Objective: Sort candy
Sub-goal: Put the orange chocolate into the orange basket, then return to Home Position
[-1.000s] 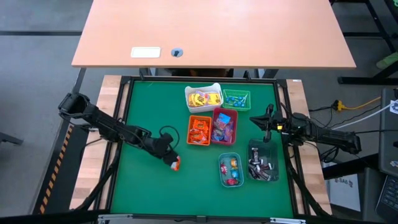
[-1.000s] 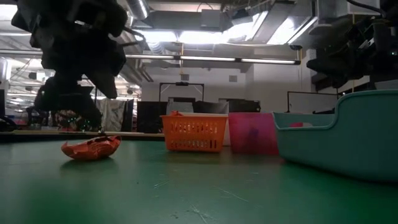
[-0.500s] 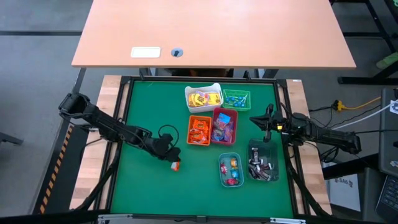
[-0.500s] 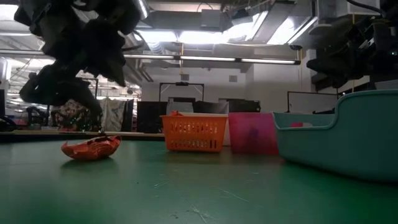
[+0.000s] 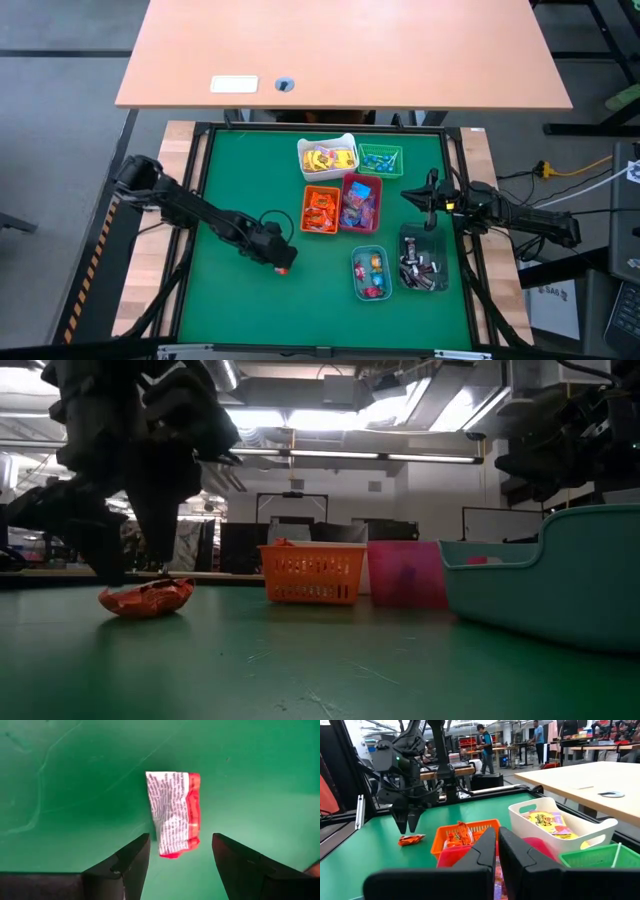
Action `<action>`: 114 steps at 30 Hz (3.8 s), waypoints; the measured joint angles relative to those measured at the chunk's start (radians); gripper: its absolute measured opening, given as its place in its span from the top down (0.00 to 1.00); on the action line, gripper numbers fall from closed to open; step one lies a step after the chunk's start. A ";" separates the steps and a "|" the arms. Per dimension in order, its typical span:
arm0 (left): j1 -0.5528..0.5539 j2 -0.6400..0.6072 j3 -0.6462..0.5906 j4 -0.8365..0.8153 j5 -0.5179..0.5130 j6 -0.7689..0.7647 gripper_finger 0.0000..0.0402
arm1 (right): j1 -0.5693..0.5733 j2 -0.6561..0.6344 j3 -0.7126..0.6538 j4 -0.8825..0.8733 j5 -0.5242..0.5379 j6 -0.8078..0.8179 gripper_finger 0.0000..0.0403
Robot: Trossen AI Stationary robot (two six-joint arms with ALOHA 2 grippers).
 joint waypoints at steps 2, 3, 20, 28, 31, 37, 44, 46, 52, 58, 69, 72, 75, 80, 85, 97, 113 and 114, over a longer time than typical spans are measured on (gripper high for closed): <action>0.000 0.012 0.004 0.003 -0.006 0.000 0.49 | 0.000 0.000 0.000 0.000 0.000 0.000 0.95; 0.000 0.017 0.004 0.006 -0.008 0.000 0.49 | 0.000 0.000 0.000 0.000 0.000 0.000 0.95; 0.000 0.092 0.008 0.036 -0.066 0.001 0.49 | 0.000 0.000 0.000 0.001 0.000 0.000 0.95; -0.002 0.095 0.006 0.043 -0.061 0.023 0.55 | 0.000 0.000 0.000 0.001 0.000 0.000 0.95; -0.002 0.096 0.005 0.045 -0.061 0.027 0.61 | 0.000 0.000 0.000 0.001 0.000 0.000 0.95; -0.002 0.097 0.004 0.048 -0.060 0.030 0.73 | 0.000 0.000 0.000 0.002 0.000 0.000 0.95; -0.001 0.100 0.003 0.113 -0.057 0.061 0.81 | 0.000 0.000 0.000 0.002 0.000 0.000 0.95; -0.001 0.100 0.003 0.149 -0.057 0.076 0.82 | 0.000 0.000 0.000 0.002 0.000 0.000 0.95; 0.017 0.100 0.003 0.387 -0.058 0.169 0.83 | 0.000 0.000 0.000 0.002 0.000 0.000 0.95; 0.091 0.099 0.003 0.637 -0.117 0.351 0.83 | 0.000 0.000 0.000 0.002 0.000 0.000 0.95; 0.252 0.098 0.004 0.691 -0.289 0.562 0.83 | 0.000 0.000 0.000 0.002 0.000 0.000 0.95; 0.277 0.098 0.004 0.685 -0.292 0.643 0.81 | 0.000 0.000 0.000 0.002 0.000 0.000 0.95; 0.295 0.098 0.004 0.661 -0.293 0.693 0.76 | 0.000 0.000 0.000 0.002 0.000 0.000 0.95; 0.314 0.098 0.004 0.641 -0.294 0.726 0.68 | 0.000 0.000 0.000 0.002 0.000 0.000 0.95; 0.336 0.097 0.004 0.639 -0.276 0.847 0.66 | 0.000 0.000 0.000 0.002 0.000 0.000 0.95; 0.450 -0.114 0.004 0.493 -0.135 1.189 0.76 | 0.000 0.000 -0.001 0.002 0.000 0.000 0.95; 0.400 -0.777 -0.009 0.017 -0.136 1.521 0.98 | 0.000 0.000 -0.001 0.002 0.000 0.000 0.95; 0.379 -0.811 -0.027 0.017 -0.137 1.521 0.98 | 0.000 0.000 -0.001 0.002 0.000 0.000 0.95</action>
